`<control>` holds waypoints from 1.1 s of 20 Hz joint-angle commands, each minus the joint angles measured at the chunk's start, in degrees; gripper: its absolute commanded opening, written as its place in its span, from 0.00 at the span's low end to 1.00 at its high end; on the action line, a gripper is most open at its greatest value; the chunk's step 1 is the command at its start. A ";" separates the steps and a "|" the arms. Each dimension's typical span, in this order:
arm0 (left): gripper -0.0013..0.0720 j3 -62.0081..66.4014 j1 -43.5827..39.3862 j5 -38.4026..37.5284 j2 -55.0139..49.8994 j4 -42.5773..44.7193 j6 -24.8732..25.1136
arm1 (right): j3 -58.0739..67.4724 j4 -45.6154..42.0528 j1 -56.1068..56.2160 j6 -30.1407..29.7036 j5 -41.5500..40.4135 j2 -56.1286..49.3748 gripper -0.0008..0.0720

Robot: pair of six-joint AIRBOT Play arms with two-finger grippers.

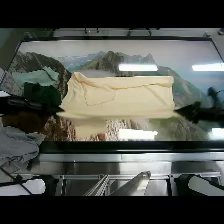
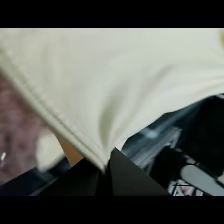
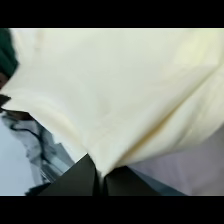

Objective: Fold the shirts.

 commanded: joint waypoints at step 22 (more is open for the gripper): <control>0.05 18.21 0.79 -6.03 11.61 -30.16 0.44 | 23.93 3.10 6.97 -0.90 -22.56 24.04 0.05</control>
